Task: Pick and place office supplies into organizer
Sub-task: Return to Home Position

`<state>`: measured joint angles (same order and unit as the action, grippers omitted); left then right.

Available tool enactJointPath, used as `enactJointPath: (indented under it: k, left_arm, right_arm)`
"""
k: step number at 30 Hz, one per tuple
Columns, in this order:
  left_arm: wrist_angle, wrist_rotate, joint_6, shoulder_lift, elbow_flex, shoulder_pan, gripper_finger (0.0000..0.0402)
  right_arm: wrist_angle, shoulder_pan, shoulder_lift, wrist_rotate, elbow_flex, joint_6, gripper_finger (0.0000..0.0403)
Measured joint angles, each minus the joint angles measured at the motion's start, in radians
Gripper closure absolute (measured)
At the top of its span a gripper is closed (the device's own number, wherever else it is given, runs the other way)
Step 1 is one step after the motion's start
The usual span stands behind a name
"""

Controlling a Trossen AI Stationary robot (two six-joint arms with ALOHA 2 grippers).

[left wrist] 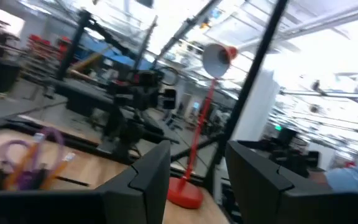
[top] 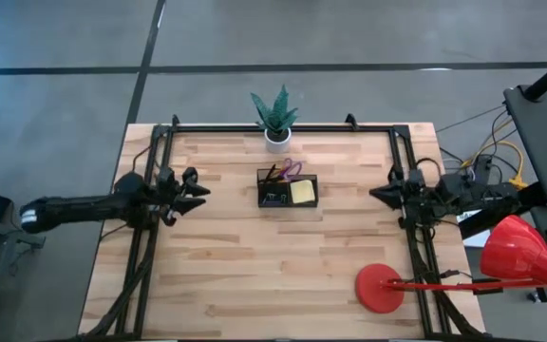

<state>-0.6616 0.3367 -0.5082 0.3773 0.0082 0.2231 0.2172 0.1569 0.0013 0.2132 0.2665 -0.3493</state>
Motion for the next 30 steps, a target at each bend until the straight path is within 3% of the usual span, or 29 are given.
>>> enactJointPath:
  k: [5,10,25,30]
  left_arm:
    - [0.098,0.02,0.013,-0.128,0.0,0.083,0.0261]
    - [0.193,0.055,-0.17,-0.21,0.0,0.091,0.0261]
    - [0.203,0.081,-0.189,-0.258,-0.002,0.076,0.0261]
    - [0.198,0.079,-0.188,-0.322,-0.002,0.005,0.0261]
  right_arm:
    - [0.168,-0.001,0.0,0.108,0.091,0.008,0.0394]
    - [0.169,-0.001,0.001,0.12,0.098,0.012,0.0394]
    - [0.08,0.0,-0.001,0.102,-0.034,-0.026,0.0394]
    - [-0.068,-0.001,-0.001,0.077,-0.106,-0.019,0.0394]
